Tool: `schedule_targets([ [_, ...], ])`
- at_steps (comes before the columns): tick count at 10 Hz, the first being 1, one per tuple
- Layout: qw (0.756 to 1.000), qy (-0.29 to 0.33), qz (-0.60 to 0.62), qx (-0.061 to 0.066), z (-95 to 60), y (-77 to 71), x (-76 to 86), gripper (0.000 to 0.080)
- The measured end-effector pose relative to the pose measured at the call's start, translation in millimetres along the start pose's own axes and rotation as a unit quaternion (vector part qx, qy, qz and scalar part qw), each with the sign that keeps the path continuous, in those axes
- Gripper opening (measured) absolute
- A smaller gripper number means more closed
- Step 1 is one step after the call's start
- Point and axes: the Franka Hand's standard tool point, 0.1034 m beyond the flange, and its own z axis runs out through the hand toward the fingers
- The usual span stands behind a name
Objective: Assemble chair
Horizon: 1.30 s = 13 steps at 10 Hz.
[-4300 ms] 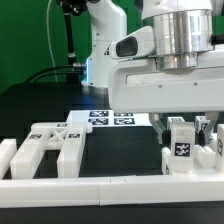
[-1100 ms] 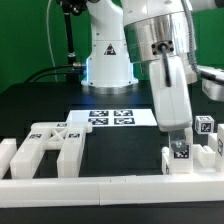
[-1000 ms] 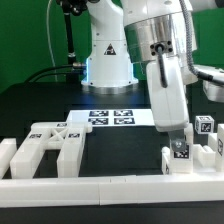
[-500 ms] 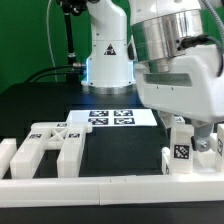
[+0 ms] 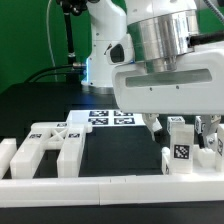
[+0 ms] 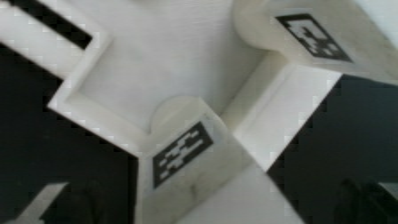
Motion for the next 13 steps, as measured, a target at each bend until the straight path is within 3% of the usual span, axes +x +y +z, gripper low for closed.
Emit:
schedule_targets([
  [1, 0.982, 0.003, -0.183, -0.033, 0.2, -2.3, -0.9, 0.0649],
  [2, 0.970, 0.000, -0.242, -0.038, 0.5, -4.3, -0.4, 0.0649],
  [3, 0.978, 0.001, -0.204, -0.036, 0.7, -3.3, 0.2, 0.0649],
  [4, 0.980, 0.002, -0.197, -0.037, 0.8, -3.2, 0.1, 0.0565],
  [5, 0.983, 0.002, -0.178, -0.036, 0.9, -3.2, 0.1, 0.0380],
  [6, 0.989, 0.003, -0.146, -0.036, 0.9, -3.1, 0.1, 0.0380],
  [7, 0.994, 0.005, -0.105, -0.037, 0.9, -1.9, 1.0, 0.0290],
  [9, 0.998, 0.008, -0.043, -0.037, 0.9, -1.1, 1.7, 0.0290],
  [10, 0.997, 0.008, 0.061, -0.039, -0.2, -0.6, 1.8, 0.0290],
  [11, 0.980, 0.013, 0.193, -0.038, -0.3, -0.2, 0.7, 0.0290],
  [13, 0.934, -0.005, 0.358, -0.016, 1.5, 1.1, 0.2, 0.0291],
])
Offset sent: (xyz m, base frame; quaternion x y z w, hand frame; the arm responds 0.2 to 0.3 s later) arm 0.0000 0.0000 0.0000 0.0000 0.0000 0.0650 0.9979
